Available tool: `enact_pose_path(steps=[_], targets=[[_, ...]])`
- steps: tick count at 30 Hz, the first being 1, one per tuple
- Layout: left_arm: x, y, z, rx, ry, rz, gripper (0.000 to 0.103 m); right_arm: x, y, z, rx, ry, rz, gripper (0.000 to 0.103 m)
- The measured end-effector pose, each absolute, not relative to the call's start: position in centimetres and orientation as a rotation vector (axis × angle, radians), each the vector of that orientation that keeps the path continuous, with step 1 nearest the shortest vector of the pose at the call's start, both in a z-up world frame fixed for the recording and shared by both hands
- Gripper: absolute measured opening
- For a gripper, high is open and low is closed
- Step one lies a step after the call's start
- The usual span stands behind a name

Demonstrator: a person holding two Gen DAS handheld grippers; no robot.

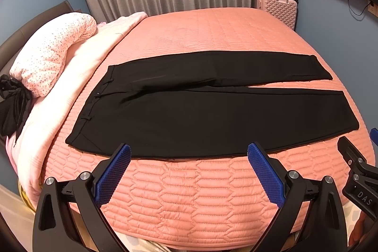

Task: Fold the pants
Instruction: 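Move both tools over the black trousers lying flat on the bed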

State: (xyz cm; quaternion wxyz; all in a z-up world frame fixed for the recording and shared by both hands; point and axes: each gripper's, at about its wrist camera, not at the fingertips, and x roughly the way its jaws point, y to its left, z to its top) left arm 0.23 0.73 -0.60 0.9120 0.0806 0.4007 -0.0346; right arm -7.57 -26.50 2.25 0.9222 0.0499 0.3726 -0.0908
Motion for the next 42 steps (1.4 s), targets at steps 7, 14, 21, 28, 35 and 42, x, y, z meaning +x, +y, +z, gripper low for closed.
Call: enact_pose_path(steps=[7,14,21,28,35,42], targets=[[0.2,0.7,-0.4,0.165,0.83,-0.073,0.098,-7.5,-26.2,2.3,0.066,0.758,-0.199,0.098],[0.7,0.6,-0.6,0.143,0.882,-0.04,0.098,-7.4,-26.6,2.2,0.074,0.777,-0.212,0.098],[0.2,1.0,0.0,0.145,0.789,-0.025,0.096,-6.9,-27.4,2.8,0.081,0.775,-0.191,0.098],[1.2,2.2,-0.3,0.073,0.771,-0.028,0.096,-5.5,-29.0,3.3,0.07,0.762,-0.184,0.098],[2.4,1.0,-0.4,0.172,0.826,-0.016,0.097,-5.2,-29.0,3.9,0.062,0.753,-0.172,0.098],[1.9,1.0,-0.1,0.188,0.808,-0.022,0.097,-5.5,-28.1,3.6,0.078,0.776,-0.142,0.098]])
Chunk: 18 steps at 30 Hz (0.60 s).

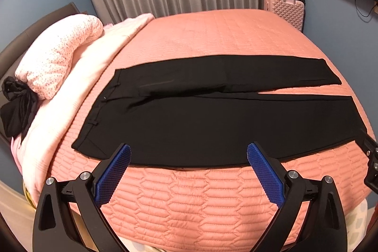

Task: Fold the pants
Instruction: 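Move both tools over the black trousers lying flat on the bed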

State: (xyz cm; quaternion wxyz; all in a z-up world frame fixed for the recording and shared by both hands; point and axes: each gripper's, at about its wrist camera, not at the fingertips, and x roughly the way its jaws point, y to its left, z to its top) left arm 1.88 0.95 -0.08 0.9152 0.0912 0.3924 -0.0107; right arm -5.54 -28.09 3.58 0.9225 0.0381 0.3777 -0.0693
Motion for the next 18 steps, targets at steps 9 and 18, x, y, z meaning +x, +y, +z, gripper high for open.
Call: enact_pose_path(steps=[9,18], targets=[[1.5,1.05,0.2,0.192,0.797,-0.018,0.098,-5.98,-27.65,4.07,0.063,0.766,-0.137,0.098],[1.75,1.31,0.44,0.179,0.795,-0.001,0.098,-5.36,-27.56,3.52,0.031,0.821,-0.171,0.098]])
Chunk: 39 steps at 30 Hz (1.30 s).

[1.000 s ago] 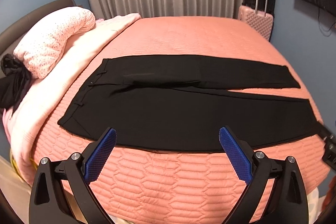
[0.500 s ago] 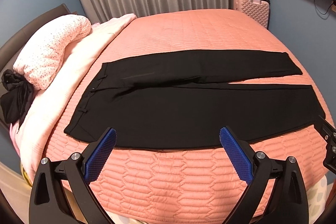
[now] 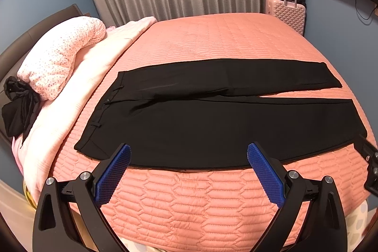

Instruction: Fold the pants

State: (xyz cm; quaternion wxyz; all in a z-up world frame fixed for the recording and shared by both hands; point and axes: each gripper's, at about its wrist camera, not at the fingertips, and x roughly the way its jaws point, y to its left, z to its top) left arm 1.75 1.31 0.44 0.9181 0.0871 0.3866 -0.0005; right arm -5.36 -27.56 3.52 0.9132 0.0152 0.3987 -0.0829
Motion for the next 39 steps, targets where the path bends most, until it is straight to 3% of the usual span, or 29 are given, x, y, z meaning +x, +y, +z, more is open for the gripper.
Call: enact_pose_path(steps=[9,16,17,18,20,22,23,24,27,31,39], targets=[[1.9,1.6,0.3,0.171,0.803,0.009,0.098,-4.5,-26.7,3.8,-0.072,0.866,-0.261,0.098],[1.9,2.0,0.1,0.163,0.805,0.016,0.098,-5.2,-28.0,3.1,0.109,0.846,-0.049,0.098],[1.9,2.0,0.1,0.16,0.806,0.015,0.098,-4.9,-28.3,2.1,0.121,0.901,-0.046,0.097],[1.9,2.0,0.1,0.16,0.804,0.013,0.098,-4.8,-28.7,1.4,0.131,0.931,-0.068,0.084],[1.9,2.0,0.0,0.172,0.797,0.014,0.098,-4.5,-30.1,1.9,0.133,0.898,-0.1,0.074],[2.1,2.1,-0.1,0.172,0.794,0.005,0.098,-3.9,-32.8,4.6,0.166,0.771,-0.139,0.078],[2.3,2.1,-0.2,0.172,0.795,0.007,0.098,-3.5,-34.2,5.5,0.166,0.712,-0.158,0.098],[2.5,2.1,-0.3,0.168,0.793,0.009,0.098,-2.9,-35.7,5.4,0.157,0.679,-0.156,0.098],[3.3,2.0,-0.4,0.162,0.788,0.017,0.098,1.4,-39.2,2.0,0.026,0.908,-0.175,0.098],[5.7,1.5,-0.8,0.144,0.774,0.023,0.098,8.9,-44.2,1.5,-0.123,0.887,-0.245,0.098],[12.5,-0.6,-2.2,0.143,0.778,0.043,0.098,25.4,-55.3,-5.5,0.017,0.993,-0.147,0.098]])
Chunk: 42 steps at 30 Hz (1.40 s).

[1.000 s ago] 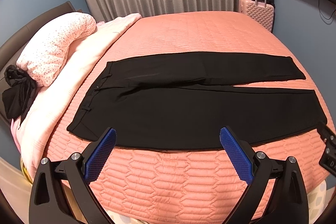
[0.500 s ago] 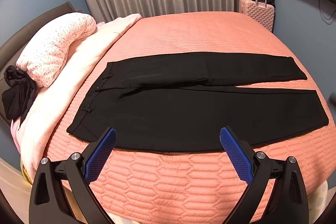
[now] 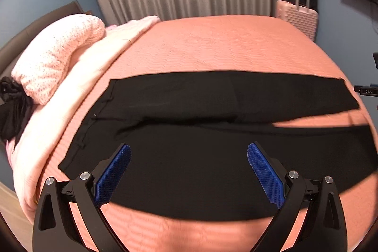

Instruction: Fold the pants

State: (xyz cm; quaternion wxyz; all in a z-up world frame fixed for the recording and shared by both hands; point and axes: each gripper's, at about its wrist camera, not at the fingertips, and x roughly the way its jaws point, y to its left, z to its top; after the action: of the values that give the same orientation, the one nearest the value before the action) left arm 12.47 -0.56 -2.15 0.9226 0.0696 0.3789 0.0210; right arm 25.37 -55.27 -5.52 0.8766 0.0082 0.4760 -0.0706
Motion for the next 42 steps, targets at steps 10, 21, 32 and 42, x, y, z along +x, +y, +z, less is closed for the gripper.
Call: enact_pose_path(steps=[10,21,32,42], targets=[[20.1,-0.4,-6.1,0.104,0.86,0.081,0.098,35.9,-61.3,-14.9,0.16,1.067,0.029,0.098],[28.6,6.4,-8.9,0.167,0.882,0.174,0.098,36.1,-61.7,-14.5,0.123,0.971,0.016,0.055],[47.4,26.9,-12.0,0.138,1.014,0.411,0.098,35.7,-60.6,-13.4,0.14,0.994,-0.079,0.016],[51.7,29.0,-15.1,-0.019,1.148,0.268,0.027,35.7,-60.0,-12.8,0.184,0.997,-0.176,0.016]])
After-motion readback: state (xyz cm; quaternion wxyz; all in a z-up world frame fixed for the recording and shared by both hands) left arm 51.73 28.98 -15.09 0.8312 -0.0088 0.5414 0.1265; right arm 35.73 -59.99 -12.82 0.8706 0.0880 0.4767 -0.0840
